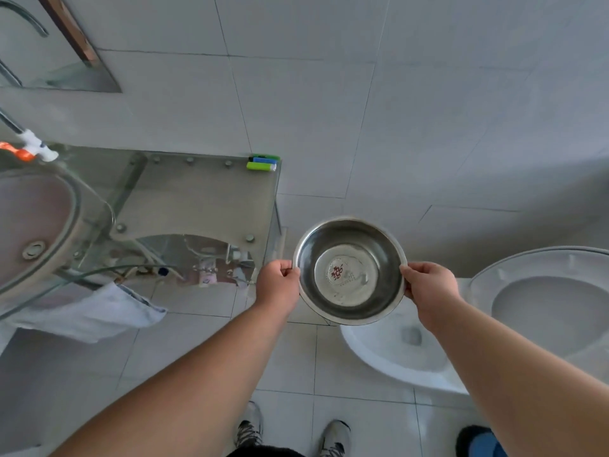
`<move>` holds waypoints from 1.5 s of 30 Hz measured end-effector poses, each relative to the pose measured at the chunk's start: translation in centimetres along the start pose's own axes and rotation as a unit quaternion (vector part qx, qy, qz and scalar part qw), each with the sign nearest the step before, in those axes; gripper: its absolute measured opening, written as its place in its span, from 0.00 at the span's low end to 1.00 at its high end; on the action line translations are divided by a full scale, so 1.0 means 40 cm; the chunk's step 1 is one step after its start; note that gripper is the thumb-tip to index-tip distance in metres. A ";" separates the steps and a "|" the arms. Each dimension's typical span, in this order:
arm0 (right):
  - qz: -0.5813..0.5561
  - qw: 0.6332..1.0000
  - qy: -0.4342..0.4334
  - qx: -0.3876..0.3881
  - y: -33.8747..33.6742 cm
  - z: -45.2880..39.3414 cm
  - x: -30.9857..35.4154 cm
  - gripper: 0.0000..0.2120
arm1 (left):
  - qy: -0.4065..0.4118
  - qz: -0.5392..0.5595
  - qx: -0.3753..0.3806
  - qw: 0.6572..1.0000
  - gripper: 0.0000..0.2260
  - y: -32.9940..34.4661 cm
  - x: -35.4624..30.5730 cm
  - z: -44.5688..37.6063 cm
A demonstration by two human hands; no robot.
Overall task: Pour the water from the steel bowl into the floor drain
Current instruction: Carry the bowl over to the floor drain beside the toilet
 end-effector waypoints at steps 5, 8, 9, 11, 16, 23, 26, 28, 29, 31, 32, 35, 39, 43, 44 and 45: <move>0.006 1.000 0.026 0.000 0.023 -0.015 -0.112 0.04 | -0.020 -0.016 0.014 1.000 0.06 0.013 0.085 -0.014; 0.008 0.999 0.051 0.009 0.063 -0.018 -0.198 0.04 | -0.035 -0.044 0.033 0.998 0.07 0.011 0.152 -0.045; 0.007 0.998 0.058 0.011 0.078 -0.018 -0.229 0.04 | -0.039 -0.055 0.037 0.997 0.08 0.011 0.176 -0.058; 0.003 0.997 0.072 0.014 0.107 -0.014 -0.284 0.03 | -0.043 -0.069 0.043 0.996 0.09 0.006 0.219 -0.084; -0.022 0.995 0.096 0.015 0.204 -0.014 -0.419 0.03 | -0.049 -0.099 0.046 0.993 0.08 0.014 0.342 -0.161; -0.033 0.994 0.105 0.012 0.330 -0.026 -0.570 0.04 | -0.042 -0.134 0.057 0.988 0.08 0.035 0.503 -0.273; -0.034 0.994 0.106 0.004 0.368 -0.026 -0.621 0.03 | -0.047 -0.139 0.057 0.988 0.08 0.041 0.558 -0.313; -0.037 0.993 0.108 -0.001 0.393 -0.028 -0.655 0.04 | -0.049 -0.143 0.057 0.987 0.08 0.047 0.591 -0.337; -0.039 0.993 0.111 -0.002 0.406 -0.029 -0.672 0.04 | -0.050 -0.146 0.058 0.986 0.08 0.051 0.608 -0.349; -0.033 0.993 0.115 -0.009 0.432 -0.028 -0.704 0.04 | -0.054 -0.153 0.057 0.985 0.08 0.054 0.641 -0.372; -0.031 0.992 0.117 -0.016 0.442 -0.030 -0.723 0.04 | -0.055 -0.156 0.059 0.984 0.08 0.061 0.661 -0.384; -0.026 0.992 0.123 -0.025 0.476 -0.027 -0.767 0.04 | -0.061 -0.164 0.059 0.983 0.09 0.064 0.706 -0.416; -0.032 0.990 0.135 -0.038 0.509 -0.029 -0.825 0.05 | -0.066 -0.169 0.062 0.981 0.08 0.075 0.756 -0.456; -0.034 0.989 0.140 -0.036 0.541 -0.039 -0.881 0.05 | -0.062 -0.185 0.077 0.978 0.07 0.098 0.809 -0.495; -0.034 0.989 0.140 -0.039 0.550 -0.044 -0.896 0.05 | -0.061 -0.189 0.079 0.977 0.07 0.107 0.825 -0.504; -0.034 0.988 0.141 -0.044 0.557 -0.048 -0.912 0.05 | -0.061 -0.193 0.081 0.976 0.07 0.115 0.842 -0.512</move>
Point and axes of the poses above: each hand's wrist, its own z-axis away from the middle knuckle, its own y-axis out of the palm, x = y × z, the point moved 6 cm from there along -z, towards the middle knuckle, and after that the axes turned 15 degrees about -x, right-handed, at the moved point
